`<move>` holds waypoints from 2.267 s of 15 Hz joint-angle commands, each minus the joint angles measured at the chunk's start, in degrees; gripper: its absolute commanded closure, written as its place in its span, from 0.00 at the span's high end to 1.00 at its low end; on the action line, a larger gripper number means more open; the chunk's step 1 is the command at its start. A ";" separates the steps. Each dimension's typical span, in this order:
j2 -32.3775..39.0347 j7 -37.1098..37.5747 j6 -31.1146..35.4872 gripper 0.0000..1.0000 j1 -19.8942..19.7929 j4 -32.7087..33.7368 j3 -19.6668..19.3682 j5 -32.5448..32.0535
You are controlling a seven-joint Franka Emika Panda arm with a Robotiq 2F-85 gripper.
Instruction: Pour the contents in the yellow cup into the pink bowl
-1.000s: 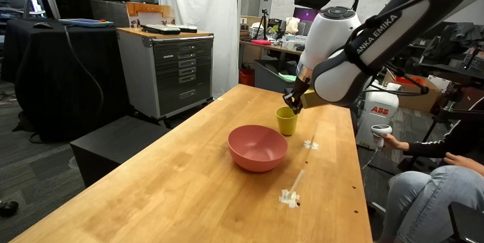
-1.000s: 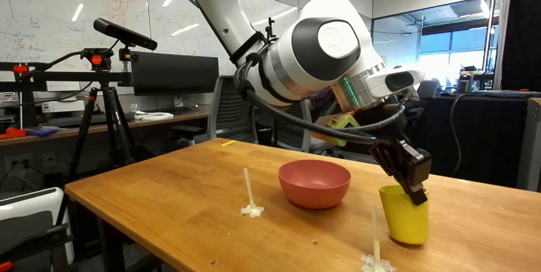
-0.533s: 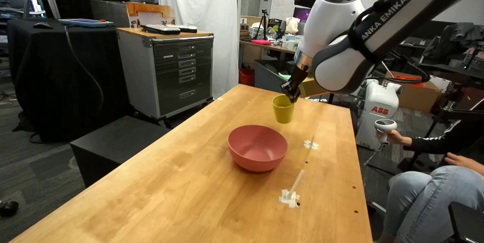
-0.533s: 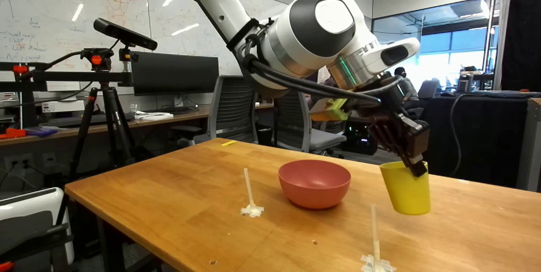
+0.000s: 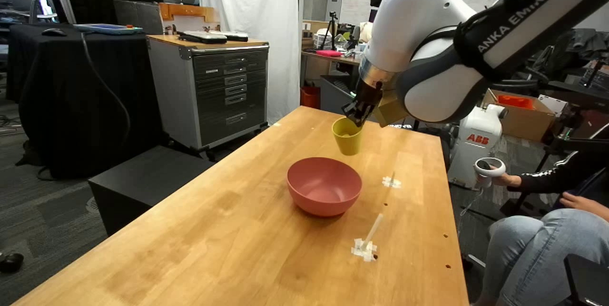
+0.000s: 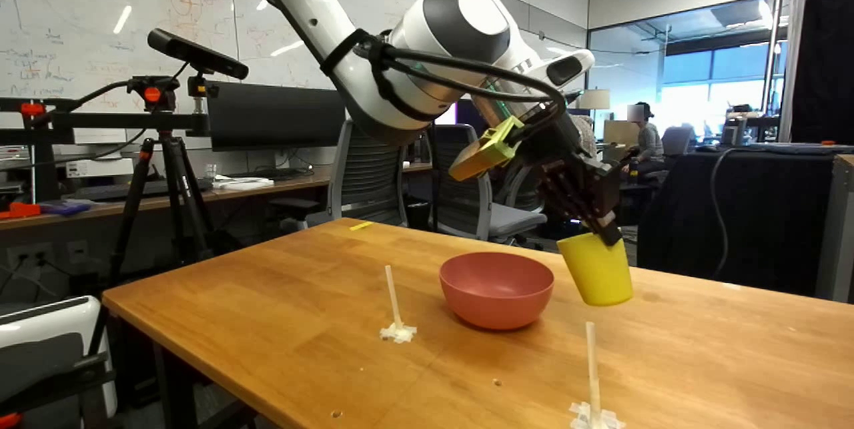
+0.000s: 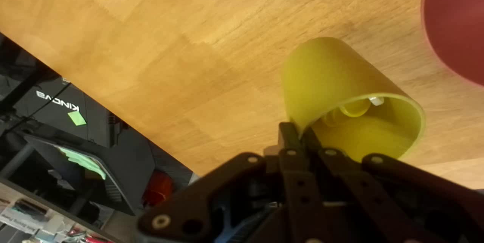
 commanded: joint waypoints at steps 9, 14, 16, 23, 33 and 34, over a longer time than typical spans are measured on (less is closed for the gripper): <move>1.14 -0.65 3.31 0.05 20.76 -8.94 -15.95 -4.07; 4.16 -1.91 2.66 0.05 26.76 -10.19 -21.54 -2.67; 5.65 -2.62 2.47 0.05 28.55 -10.60 -23.25 -2.38; 13.90 -4.17 3.85 0.04 33.38 -11.02 -29.21 -1.19; 22.33 -8.25 5.98 0.05 37.19 -12.62 -33.57 2.85; 22.83 -8.57 6.01 0.05 37.18 -12.70 -33.24 3.52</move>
